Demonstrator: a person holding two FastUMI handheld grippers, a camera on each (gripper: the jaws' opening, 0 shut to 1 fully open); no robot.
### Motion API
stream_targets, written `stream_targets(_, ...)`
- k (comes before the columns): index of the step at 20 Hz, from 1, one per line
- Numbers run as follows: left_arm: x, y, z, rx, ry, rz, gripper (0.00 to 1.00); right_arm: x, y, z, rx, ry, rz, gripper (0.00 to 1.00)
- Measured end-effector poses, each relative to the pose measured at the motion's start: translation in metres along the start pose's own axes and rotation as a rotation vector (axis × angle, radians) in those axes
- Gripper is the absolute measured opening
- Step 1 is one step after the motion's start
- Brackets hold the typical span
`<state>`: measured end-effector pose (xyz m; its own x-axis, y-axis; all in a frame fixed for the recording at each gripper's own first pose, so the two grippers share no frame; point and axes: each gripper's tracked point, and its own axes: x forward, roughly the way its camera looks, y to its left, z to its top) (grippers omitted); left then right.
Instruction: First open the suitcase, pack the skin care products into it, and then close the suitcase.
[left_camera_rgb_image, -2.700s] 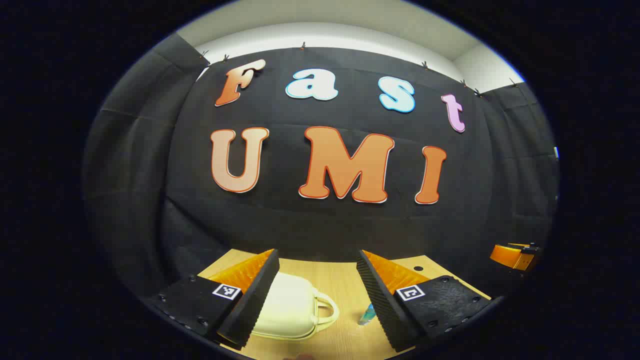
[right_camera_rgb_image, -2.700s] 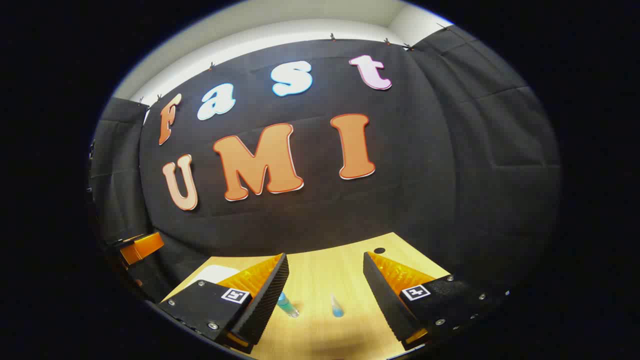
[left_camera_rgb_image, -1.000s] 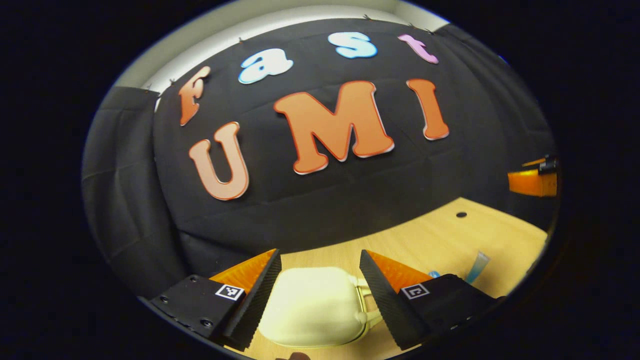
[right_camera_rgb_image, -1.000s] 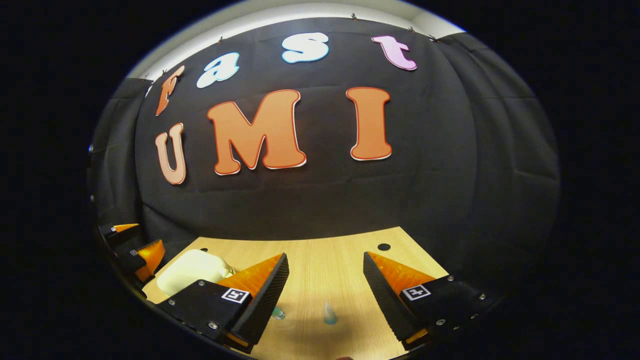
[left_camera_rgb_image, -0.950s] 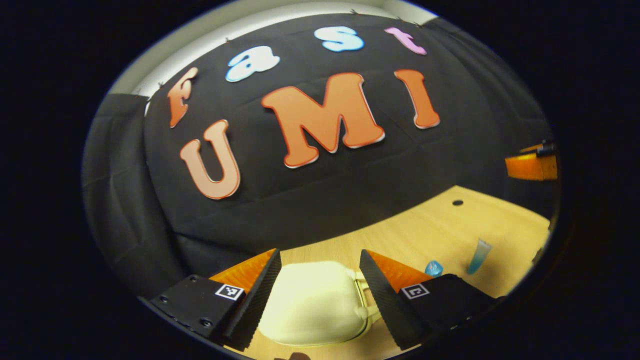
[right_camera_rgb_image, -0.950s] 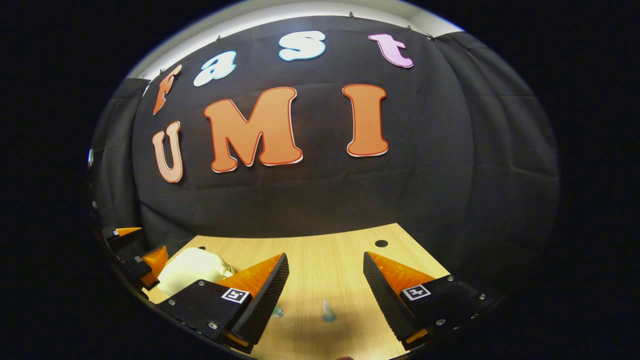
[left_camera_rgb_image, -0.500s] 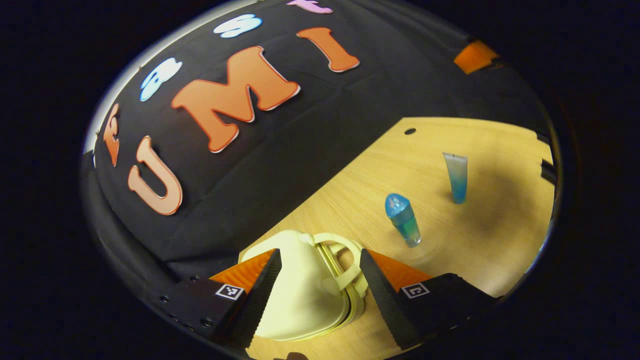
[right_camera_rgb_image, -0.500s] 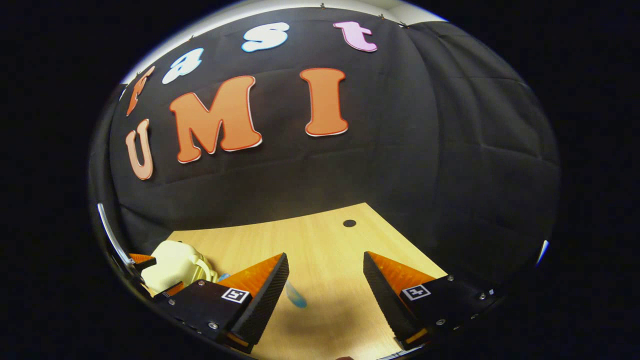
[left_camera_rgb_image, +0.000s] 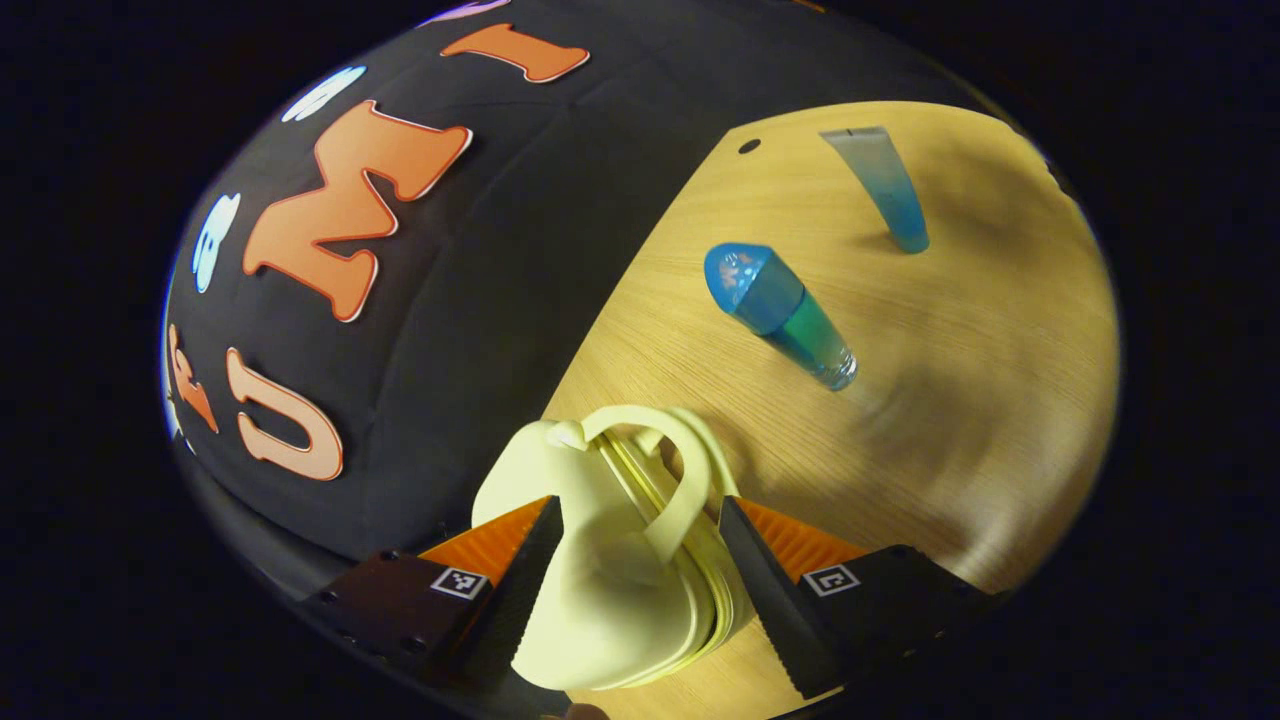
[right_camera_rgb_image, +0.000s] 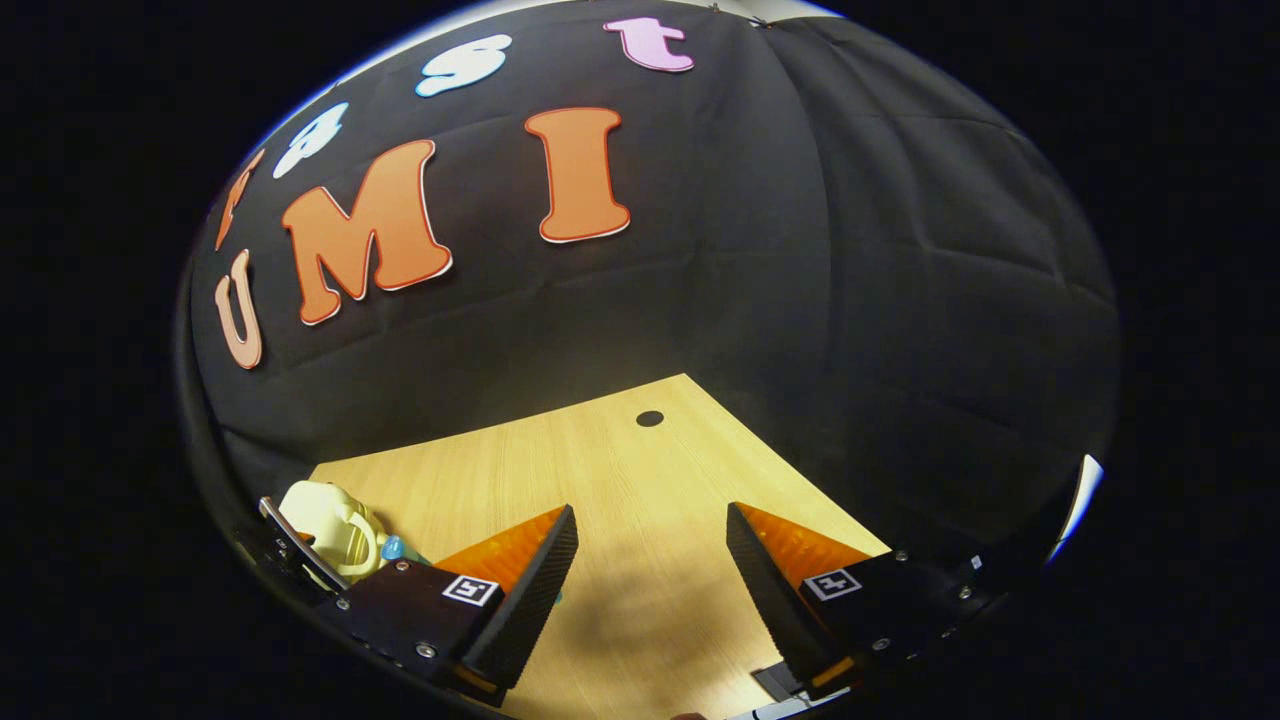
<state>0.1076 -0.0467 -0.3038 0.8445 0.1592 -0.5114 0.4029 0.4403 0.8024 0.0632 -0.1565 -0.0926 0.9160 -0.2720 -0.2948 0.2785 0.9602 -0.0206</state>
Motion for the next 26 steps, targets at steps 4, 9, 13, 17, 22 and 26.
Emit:
stream_targets(4,0.016,0.002,0.009,0.034,0.0,0.018,0.97,0.005,-0.002,-0.005,-0.02,0.017,-0.018,0.95)
stream_targets(9,0.037,-0.008,0.006,0.065,0.029,-0.034,0.9,0.014,-0.006,-0.009,0.012,0.041,-0.038,0.95)
stream_targets(13,0.042,-0.028,0.004,0.111,0.073,-0.109,0.34,0.02,0.006,-0.001,0.009,0.04,-0.036,0.95)
stream_targets(17,0.036,-0.026,0.014,0.101,0.045,-0.149,0.11,0.021,0.018,0.001,-0.013,0.026,-0.02,0.95)
stream_targets(22,0.023,-0.013,0.023,-0.144,0.056,-0.25,0.11,0.02,0.043,0.01,-0.04,-0.011,0.018,0.95)
stream_targets(26,0.004,0.025,0.034,-0.36,-0.004,-0.286,0.11,0.011,0.073,0.016,-0.051,-0.052,0.045,0.95)
